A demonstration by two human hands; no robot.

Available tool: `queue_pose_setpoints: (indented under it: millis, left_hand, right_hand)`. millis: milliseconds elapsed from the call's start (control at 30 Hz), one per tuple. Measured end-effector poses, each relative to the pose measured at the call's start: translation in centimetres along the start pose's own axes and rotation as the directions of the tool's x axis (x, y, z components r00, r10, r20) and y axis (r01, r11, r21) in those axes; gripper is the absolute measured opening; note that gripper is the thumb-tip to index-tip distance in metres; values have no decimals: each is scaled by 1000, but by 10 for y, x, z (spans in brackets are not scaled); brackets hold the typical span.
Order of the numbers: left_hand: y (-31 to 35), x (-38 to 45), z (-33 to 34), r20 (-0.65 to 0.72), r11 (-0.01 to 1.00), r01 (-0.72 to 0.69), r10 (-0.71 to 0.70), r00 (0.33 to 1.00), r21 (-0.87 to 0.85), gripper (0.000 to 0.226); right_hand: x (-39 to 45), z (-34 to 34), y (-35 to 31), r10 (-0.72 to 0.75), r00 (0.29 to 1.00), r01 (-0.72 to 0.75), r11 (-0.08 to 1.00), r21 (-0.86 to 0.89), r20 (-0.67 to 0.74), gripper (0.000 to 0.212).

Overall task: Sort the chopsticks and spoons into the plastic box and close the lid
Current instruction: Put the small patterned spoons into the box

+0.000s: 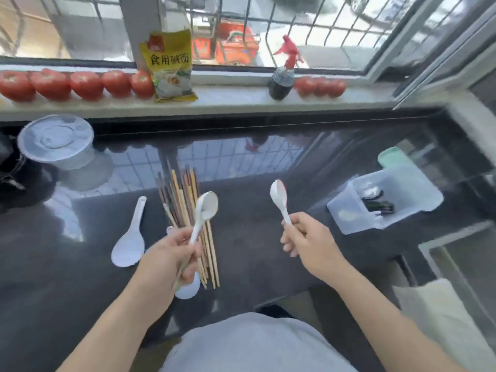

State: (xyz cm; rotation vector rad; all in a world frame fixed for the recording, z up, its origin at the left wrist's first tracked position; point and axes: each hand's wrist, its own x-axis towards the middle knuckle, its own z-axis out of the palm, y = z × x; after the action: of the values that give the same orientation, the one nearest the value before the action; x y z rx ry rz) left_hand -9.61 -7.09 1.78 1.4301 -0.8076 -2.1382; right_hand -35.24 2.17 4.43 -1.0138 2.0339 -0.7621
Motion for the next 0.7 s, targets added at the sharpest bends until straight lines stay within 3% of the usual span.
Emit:
queue_pose_setpoints:
  millis: [133,300,433,533,600,700]
  left_hand:
    - [-5,10,88,82,993,-5,-5,997,114,19]
    - [-33,40,205,84,982,-55,40,996,179,27]
    - [-69,65,289,-103,990,-21,35,994,138,26]
    - [-84,61,326,-199,994,29,-8,980,105,24]
    - [-88,55,341,-246,994,26,0,969,105,24]
    - [-92,51,355,-346,995,21,13,938,93,24]
  right_hand:
    - [18,-133,38,-32,994,26,998,-61,-101,16]
    - [88,-284,99,-96,990,47,918,-395,-104,12]
    - [145,-354,154,-44,995,86,808,-583,86,10]
    - [177,-367,180,36,959,174,711,-682,282,12]
    - [200,-356,188,61,910,265,676,-688,410,12]
    - [215,-323,196,105,769,445,619,-647,630,12]
